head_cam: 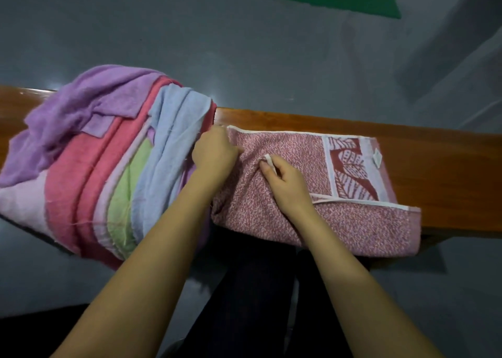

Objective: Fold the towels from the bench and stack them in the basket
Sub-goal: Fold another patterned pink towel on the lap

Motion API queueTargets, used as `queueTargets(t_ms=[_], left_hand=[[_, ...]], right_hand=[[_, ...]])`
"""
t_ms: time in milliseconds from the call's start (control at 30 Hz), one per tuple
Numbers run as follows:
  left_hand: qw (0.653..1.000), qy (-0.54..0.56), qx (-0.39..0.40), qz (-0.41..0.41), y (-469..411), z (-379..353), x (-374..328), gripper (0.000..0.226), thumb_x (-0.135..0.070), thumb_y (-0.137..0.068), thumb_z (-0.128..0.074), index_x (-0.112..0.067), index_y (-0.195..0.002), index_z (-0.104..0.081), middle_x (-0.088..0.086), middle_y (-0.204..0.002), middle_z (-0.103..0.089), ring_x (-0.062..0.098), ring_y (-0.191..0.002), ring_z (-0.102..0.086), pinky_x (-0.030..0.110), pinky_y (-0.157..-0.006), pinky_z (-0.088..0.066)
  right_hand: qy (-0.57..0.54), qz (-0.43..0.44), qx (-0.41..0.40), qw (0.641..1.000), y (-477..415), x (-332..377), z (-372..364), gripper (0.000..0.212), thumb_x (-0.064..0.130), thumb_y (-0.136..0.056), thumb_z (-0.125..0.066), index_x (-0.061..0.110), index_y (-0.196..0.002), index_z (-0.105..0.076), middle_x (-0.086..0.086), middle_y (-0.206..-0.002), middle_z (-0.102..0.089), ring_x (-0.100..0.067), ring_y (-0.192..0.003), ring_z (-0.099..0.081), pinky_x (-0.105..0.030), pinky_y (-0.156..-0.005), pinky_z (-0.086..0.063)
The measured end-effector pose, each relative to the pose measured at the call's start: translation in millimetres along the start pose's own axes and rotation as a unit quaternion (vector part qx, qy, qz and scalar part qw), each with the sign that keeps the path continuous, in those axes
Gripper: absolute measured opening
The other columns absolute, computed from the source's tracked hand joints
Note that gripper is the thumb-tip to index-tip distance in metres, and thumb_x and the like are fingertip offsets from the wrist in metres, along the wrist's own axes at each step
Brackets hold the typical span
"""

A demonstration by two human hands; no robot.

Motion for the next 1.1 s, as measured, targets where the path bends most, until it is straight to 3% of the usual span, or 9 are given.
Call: queueTargets(t_ms=[67,133,233,333,467,600,800,900,1100], left_hand=[[0.997,0.068,0.039,-0.001,-2,0,0,0.03,-0.028,-0.071,-0.077,-0.009,-0.068,-0.055,0.016,-0.076,-0.066,0.032,-0.077,-0.065,0.041,-0.065,-0.051],[0.981,0.181,0.069,0.013,0,1,0,0.02,-0.022,-0.07,-0.076,-0.007,-0.076,-0.064,0.011,-0.075,-0.068,0.026,-0.072,-0.066,0.045,-0.071,-0.055],[0.949,0.308,0.066,0.009,10,8,-3,0.019,-0.019,-0.077,-0.073,-0.01,-0.093,-0.067,0.007,-0.086,-0.071,0.023,-0.08,-0.068,0.045,-0.08,-0.055],[0.929,0.366,0.034,-0.031,28,22,-11,0.015,-0.024,-0.083,-0.07,-0.01,-0.083,-0.066,0.008,-0.083,-0.07,0.018,-0.078,-0.066,0.041,-0.076,-0.054],[0.925,0.371,-0.009,-0.081,69,40,-24,0.028,-0.023,-0.091,-0.062,-0.022,-0.063,-0.056,-0.014,-0.054,-0.052,-0.003,-0.057,-0.043,0.019,-0.058,-0.036],[0.911,0.389,-0.052,-0.123,112,49,-37,0.021,-0.009,-0.088,-0.064,-0.028,-0.079,-0.062,-0.016,-0.071,-0.063,-0.01,-0.069,-0.055,0.008,-0.068,-0.04],[0.915,0.36,-0.053,-0.172,153,53,-53,0.003,-0.014,-0.088,-0.065,-0.016,-0.086,-0.066,-0.005,-0.081,-0.066,-0.001,-0.074,-0.059,0.009,-0.067,-0.042],[0.916,0.338,-0.048,-0.209,165,57,-60,0.009,-0.01,-0.087,-0.066,-0.019,-0.087,-0.064,-0.005,-0.084,-0.066,0.006,-0.079,-0.061,0.014,-0.071,-0.046],[0.915,0.306,-0.04,-0.258,182,61,-71,0.027,-0.007,-0.087,-0.064,-0.034,-0.084,-0.06,-0.009,-0.086,-0.066,0.003,-0.082,-0.061,0.015,-0.074,-0.047]], right_hand=[[0.0,0.003,0.002,1.0,2,1,0,0.034,0.029,-0.097,-0.053,0.026,-0.065,-0.042,0.007,-0.056,-0.041,-0.003,-0.051,-0.038,-0.024,-0.05,-0.023],[-0.014,0.004,0.004,1.0,5,1,0,0.032,0.028,-0.096,-0.054,0.025,-0.065,-0.044,0.008,-0.057,-0.041,-0.003,-0.052,-0.036,-0.024,-0.05,-0.022],[-0.087,-0.003,0.01,0.996,10,8,3,0.03,0.023,-0.095,-0.056,0.027,-0.066,-0.05,0.011,-0.058,-0.044,-0.001,-0.055,-0.039,-0.025,-0.055,-0.028],[-0.136,0.008,0.015,0.991,21,25,18,0.023,0.015,-0.092,-0.06,0.034,-0.079,-0.063,0.019,-0.061,-0.06,0.007,-0.059,-0.051,-0.012,-0.059,-0.037],[-0.184,0.056,-0.027,0.981,49,50,47,0.022,0.011,-0.09,-0.063,0.033,-0.085,-0.067,0.022,-0.078,-0.068,0.007,-0.078,-0.061,-0.009,-0.073,-0.043],[-0.195,0.081,-0.061,0.975,74,62,68,0.016,0.015,-0.09,-0.064,0.03,-0.083,-0.065,0.016,-0.081,-0.067,0.0,-0.082,-0.062,-0.014,-0.075,-0.045],[-0.142,0.105,-0.062,0.982,97,71,88,0.019,0.014,-0.089,-0.064,0.032,-0.085,-0.061,0.012,-0.086,-0.065,0.0,-0.088,-0.06,-0.014,-0.079,-0.045],[-0.129,0.133,-0.068,0.98,103,79,94,0.022,0.01,-0.087,-0.066,0.031,-0.082,-0.061,0.007,-0.088,-0.063,-0.001,-0.088,-0.058,-0.012,-0.08,-0.042],[-0.162,0.122,-0.077,0.976,113,78,100,0.019,0.01,-0.086,-0.066,0.027,-0.083,-0.059,0.011,-0.085,-0.063,0.002,-0.084,-0.058,-0.011,-0.076,-0.043]])
Point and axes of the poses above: each hand's wrist, its own y-axis away from the middle knuckle, its own z-axis out of the back of the hand, x = y × z, the point moved 4 cm from there along -y, towards the middle knuckle
